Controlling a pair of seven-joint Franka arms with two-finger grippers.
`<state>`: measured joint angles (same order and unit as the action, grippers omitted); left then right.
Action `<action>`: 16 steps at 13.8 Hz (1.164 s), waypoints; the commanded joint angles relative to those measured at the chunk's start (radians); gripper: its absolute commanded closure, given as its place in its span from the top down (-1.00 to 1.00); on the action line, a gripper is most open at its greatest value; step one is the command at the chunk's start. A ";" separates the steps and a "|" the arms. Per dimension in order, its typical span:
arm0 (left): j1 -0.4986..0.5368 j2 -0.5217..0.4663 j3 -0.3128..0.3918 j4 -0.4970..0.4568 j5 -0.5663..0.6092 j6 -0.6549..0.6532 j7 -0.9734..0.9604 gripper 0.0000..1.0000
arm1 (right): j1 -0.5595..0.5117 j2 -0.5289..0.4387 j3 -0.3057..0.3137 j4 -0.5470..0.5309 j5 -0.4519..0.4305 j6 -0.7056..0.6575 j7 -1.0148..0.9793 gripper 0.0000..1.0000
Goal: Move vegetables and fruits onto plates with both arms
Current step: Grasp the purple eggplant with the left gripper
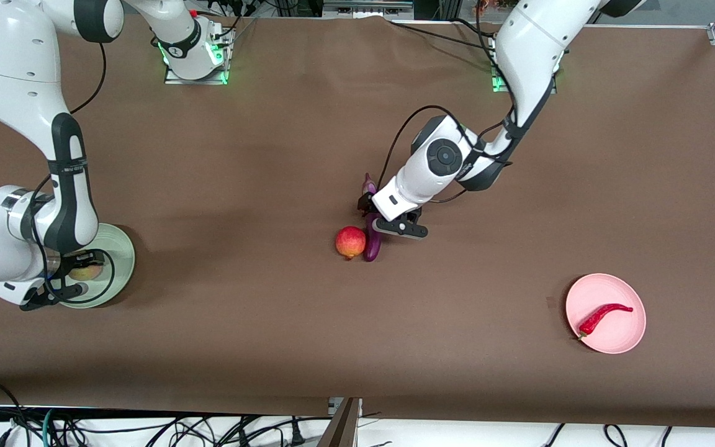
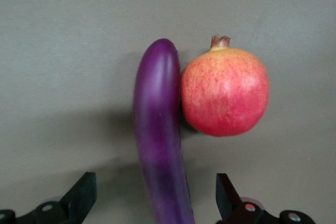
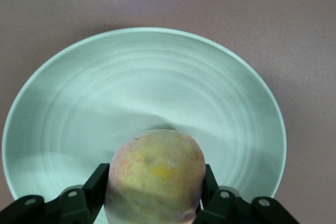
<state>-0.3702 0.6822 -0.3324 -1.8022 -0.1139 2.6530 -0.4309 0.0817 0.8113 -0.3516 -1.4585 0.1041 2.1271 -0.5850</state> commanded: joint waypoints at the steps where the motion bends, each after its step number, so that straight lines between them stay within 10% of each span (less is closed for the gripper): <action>1: -0.067 0.036 0.048 0.009 0.048 0.050 -0.031 1.00 | -0.008 -0.015 0.014 0.006 0.072 0.010 -0.024 1.00; 2: -0.094 0.033 0.082 0.009 0.051 0.050 -0.032 1.00 | 0.001 -0.027 0.016 0.023 0.084 -0.004 -0.018 1.00; 4: -0.114 0.026 0.101 0.007 0.060 0.042 -0.032 -0.16 | 0.015 -0.050 0.026 0.052 0.152 -0.053 -0.015 1.00; 7: -0.111 0.008 0.113 -0.008 0.065 0.038 -0.031 -0.92 | 0.087 -0.061 0.032 0.142 0.183 -0.191 0.042 1.00; 16: -0.037 -0.196 0.213 0.015 0.239 -0.371 -0.016 -1.00 | 0.406 -0.066 0.060 0.156 0.353 -0.200 0.689 1.00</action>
<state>-0.4478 0.5478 -0.1243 -1.7889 0.0631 2.3777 -0.4445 0.4465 0.7461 -0.2932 -1.3071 0.3949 1.9300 -0.0006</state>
